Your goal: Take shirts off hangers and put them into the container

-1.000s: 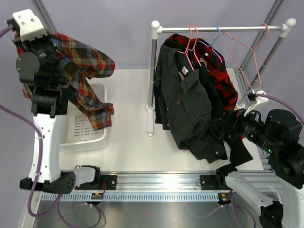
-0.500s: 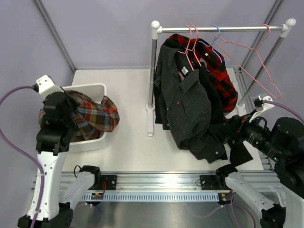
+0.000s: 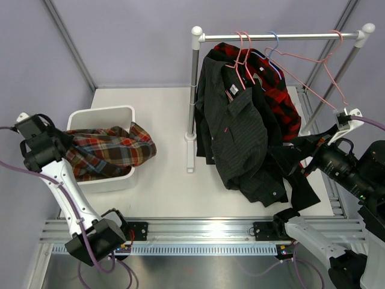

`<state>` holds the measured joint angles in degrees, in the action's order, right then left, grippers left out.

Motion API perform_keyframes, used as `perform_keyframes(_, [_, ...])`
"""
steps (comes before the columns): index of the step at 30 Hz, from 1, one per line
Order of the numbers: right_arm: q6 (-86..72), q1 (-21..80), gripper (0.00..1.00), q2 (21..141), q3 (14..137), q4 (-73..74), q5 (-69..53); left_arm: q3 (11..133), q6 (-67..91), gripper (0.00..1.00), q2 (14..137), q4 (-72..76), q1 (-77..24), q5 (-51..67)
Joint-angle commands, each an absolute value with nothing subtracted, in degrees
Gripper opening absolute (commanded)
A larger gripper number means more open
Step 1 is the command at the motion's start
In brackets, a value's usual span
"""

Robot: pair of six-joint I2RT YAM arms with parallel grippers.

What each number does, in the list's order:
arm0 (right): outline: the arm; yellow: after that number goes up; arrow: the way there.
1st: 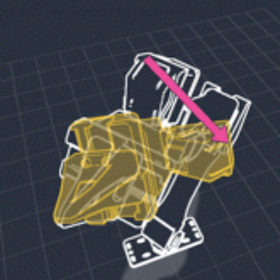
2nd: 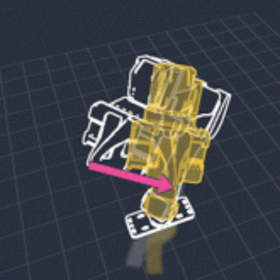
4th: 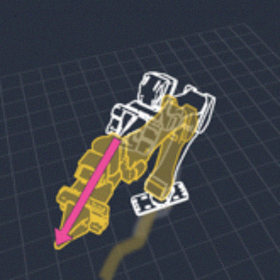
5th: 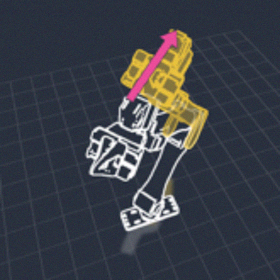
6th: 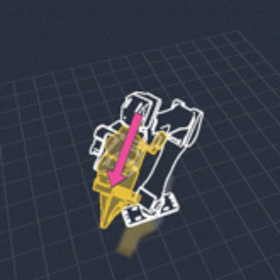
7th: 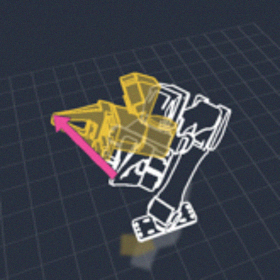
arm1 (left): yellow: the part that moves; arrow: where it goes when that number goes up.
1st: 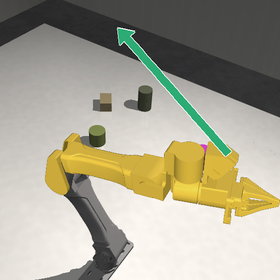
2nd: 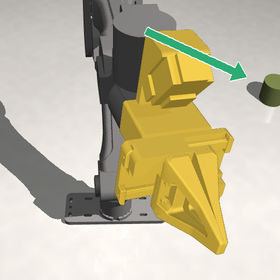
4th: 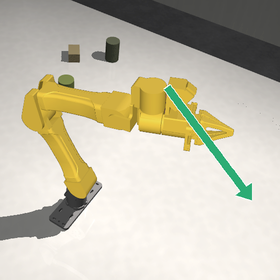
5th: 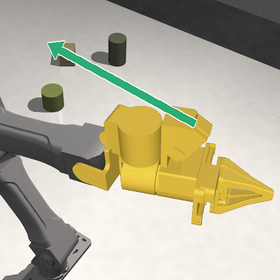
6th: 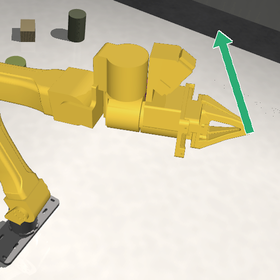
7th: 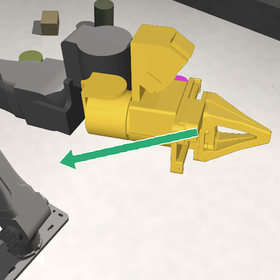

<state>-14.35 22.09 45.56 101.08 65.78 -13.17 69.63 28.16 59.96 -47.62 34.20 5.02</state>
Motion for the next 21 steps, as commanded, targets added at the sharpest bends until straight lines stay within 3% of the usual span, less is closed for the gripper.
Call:
perform_keyframes(1, [-14.06,22.67,1.0,48.25,104.06,64.42,-13.8,79.35,25.75,0.0,58.53,-50.0,37.18,13.88])
perform_keyframes(11, [-13.36,22.59,1.0,50.27,101.96,63.19,-13.36,75.5,28.92,0.0,60.02,-46.41,46.21,11.43])
perform_keyframes(21, [-12.83,22.59,0.99,58.44,105.9,60.55,-12.39,85.07,28.48,0.0,64.6,-52.81,49.39,-1.75])
